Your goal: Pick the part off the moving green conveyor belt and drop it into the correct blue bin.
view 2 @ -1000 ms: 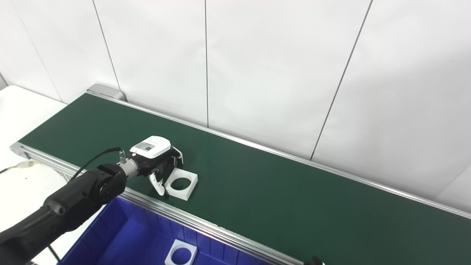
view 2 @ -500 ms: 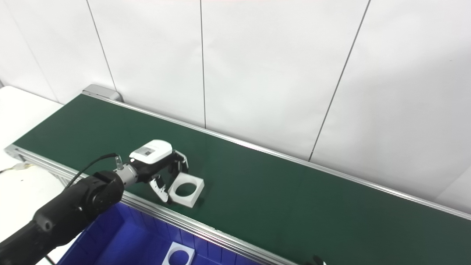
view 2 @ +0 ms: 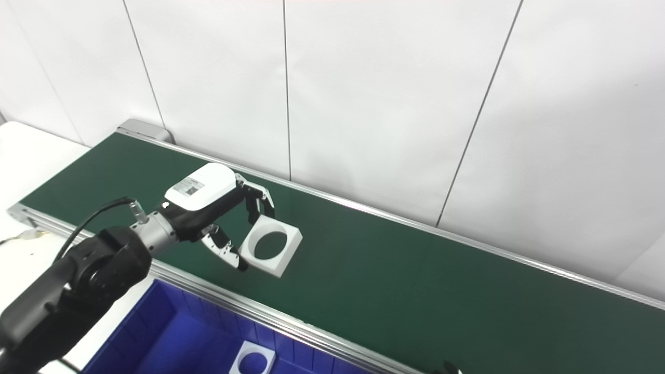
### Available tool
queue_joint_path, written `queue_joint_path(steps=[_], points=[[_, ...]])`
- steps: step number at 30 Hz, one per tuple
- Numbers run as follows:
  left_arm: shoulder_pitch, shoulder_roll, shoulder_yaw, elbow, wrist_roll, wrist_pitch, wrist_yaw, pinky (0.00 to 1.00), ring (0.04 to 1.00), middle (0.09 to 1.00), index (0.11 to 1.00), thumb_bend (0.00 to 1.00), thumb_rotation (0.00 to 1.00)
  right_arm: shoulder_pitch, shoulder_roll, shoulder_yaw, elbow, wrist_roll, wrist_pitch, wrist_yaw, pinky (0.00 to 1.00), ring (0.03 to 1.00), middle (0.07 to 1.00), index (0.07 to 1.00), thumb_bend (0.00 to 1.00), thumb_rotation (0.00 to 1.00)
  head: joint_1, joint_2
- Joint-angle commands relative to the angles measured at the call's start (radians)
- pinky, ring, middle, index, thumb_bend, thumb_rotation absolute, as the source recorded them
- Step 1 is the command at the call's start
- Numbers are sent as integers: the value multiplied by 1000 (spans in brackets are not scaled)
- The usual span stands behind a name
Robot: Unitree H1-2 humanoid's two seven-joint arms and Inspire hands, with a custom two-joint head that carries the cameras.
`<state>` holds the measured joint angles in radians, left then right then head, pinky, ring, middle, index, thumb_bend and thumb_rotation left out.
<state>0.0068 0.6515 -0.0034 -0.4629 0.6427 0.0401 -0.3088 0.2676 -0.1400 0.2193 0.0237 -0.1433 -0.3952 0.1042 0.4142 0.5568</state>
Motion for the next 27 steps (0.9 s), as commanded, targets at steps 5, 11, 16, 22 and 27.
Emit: queue_joint_path(steps=[5,11,16,22,27], points=[[54,15,29,-109,15,7,-53,673,556,476,499,523,0,6,0,-7,-56,16,-13,7,766,831,861,933,690,608,1,32],[154,-25,-9,-181,38,23,-126,703,552,478,498,522,0,3,-2,-12,-88,8,7,9,761,837,863,934,691,633,2,97],[199,-75,-37,-188,64,15,-143,693,542,471,499,523,0,3,-6,-18,-114,12,22,13,748,828,853,927,694,628,-1,142],[249,-107,-66,-159,117,-18,-133,568,477,449,505,524,0,1,-21,-30,-161,14,57,26,726,810,836,908,710,593,7,195],[278,-123,-75,-126,155,-35,-119,670,526,467,499,524,0,-7,-31,-38,-187,27,79,37,710,797,825,898,714,570,17,230]])
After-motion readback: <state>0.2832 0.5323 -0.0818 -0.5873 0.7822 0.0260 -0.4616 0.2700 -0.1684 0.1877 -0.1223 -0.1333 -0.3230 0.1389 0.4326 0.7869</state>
